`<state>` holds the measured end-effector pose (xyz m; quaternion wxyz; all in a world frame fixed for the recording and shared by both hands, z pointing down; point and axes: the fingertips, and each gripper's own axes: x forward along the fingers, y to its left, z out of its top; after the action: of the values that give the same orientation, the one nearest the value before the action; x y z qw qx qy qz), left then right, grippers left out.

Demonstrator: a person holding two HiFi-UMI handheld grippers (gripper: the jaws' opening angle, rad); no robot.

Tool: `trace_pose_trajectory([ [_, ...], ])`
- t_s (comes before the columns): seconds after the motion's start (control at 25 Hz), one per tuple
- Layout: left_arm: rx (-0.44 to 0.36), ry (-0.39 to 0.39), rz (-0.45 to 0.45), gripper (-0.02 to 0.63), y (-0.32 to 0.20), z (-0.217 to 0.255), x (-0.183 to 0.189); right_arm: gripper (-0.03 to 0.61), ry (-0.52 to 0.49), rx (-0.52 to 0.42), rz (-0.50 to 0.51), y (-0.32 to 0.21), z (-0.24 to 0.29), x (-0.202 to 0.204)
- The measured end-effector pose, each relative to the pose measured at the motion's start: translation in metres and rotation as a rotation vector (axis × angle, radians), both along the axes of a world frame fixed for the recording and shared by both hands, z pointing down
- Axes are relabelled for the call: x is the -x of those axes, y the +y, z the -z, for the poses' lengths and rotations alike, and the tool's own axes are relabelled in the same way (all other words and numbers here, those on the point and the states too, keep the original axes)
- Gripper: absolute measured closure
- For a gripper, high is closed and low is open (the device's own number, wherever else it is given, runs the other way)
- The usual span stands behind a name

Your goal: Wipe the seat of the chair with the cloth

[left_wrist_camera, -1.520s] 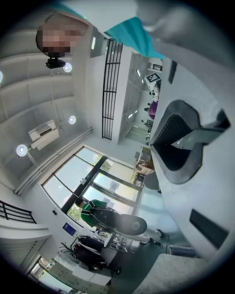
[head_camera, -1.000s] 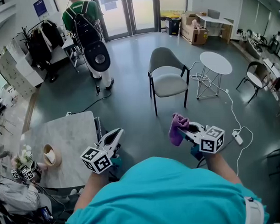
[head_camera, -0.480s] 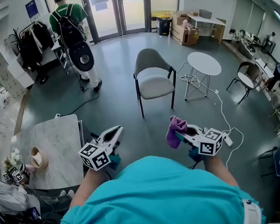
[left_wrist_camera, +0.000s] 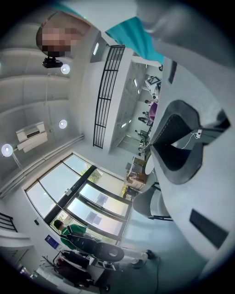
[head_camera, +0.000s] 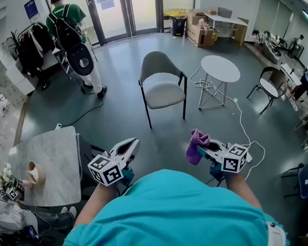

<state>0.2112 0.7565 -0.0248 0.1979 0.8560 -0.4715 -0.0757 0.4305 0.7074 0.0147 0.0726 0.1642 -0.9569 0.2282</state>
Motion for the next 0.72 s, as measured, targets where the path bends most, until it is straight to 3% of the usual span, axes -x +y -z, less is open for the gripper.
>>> trace_pose_trajectory([
  [0.36, 0.014, 0.021, -0.012, 0.611, -0.059, -0.015, 0.047, 0.52, 0.012, 0.014, 0.019, -0.05, -0.014, 0.054],
  [0.52, 0.006, 0.052, -0.041, 0.611, -0.106, -0.029, 0.097, 0.52, 0.033, 0.017, -0.026, -0.092, -0.023, 0.097],
  [0.72, 0.006, 0.074, -0.092, 0.611, -0.173, -0.033, 0.176, 0.52, 0.057, 0.004, -0.085, -0.155, -0.015, 0.184],
])
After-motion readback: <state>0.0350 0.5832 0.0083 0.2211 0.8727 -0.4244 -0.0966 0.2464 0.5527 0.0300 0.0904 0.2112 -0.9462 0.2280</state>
